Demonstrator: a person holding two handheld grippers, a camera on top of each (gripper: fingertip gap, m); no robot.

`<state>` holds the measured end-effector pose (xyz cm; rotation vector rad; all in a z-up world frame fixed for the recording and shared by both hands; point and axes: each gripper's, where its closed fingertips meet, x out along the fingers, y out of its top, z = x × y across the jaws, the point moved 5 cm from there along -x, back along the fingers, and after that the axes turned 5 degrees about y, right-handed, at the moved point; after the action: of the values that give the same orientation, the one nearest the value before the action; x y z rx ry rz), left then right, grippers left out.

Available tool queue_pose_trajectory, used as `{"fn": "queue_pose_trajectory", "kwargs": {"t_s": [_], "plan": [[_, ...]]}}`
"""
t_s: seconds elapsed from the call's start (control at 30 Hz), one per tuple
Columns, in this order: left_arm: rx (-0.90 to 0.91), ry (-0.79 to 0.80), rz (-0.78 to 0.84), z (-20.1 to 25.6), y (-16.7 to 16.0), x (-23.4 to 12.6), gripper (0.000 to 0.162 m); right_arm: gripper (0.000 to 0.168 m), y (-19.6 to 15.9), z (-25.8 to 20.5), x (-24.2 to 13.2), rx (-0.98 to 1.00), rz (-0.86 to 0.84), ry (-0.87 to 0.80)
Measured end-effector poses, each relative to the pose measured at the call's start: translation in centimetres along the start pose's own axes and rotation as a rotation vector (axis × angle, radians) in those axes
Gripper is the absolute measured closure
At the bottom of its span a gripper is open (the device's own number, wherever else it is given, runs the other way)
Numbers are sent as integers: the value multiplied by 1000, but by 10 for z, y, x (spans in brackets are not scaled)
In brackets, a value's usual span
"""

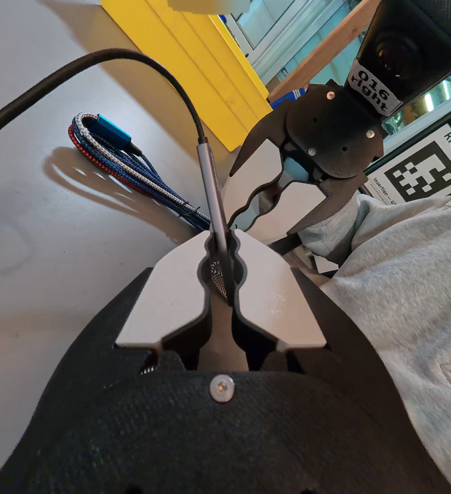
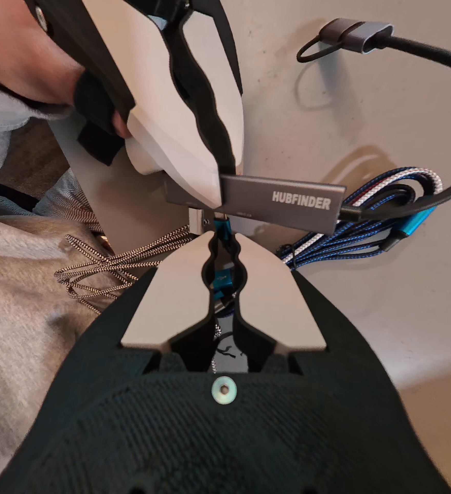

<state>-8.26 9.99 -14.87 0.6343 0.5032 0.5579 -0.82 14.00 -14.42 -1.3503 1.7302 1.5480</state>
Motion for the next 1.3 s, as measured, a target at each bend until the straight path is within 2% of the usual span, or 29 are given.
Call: {"fn": "queue_pose_trajectory", "kwargs": {"t_s": [0.5, 0.7, 1.17, 1.3], "plan": [[21, 136, -17, -1, -1, 6, 152, 159, 0, 6, 3, 13, 46, -45], [-50, 85, 22, -3, 1, 4, 152, 160, 1, 8, 1, -18, 120, -37], [-77, 109, 29, -7, -1, 7, 151, 160, 0, 13, 7, 10, 181, -3], [-152, 29, 106, -11, 6, 0, 152, 156, 8, 14, 3, 12, 250, 30]]}}
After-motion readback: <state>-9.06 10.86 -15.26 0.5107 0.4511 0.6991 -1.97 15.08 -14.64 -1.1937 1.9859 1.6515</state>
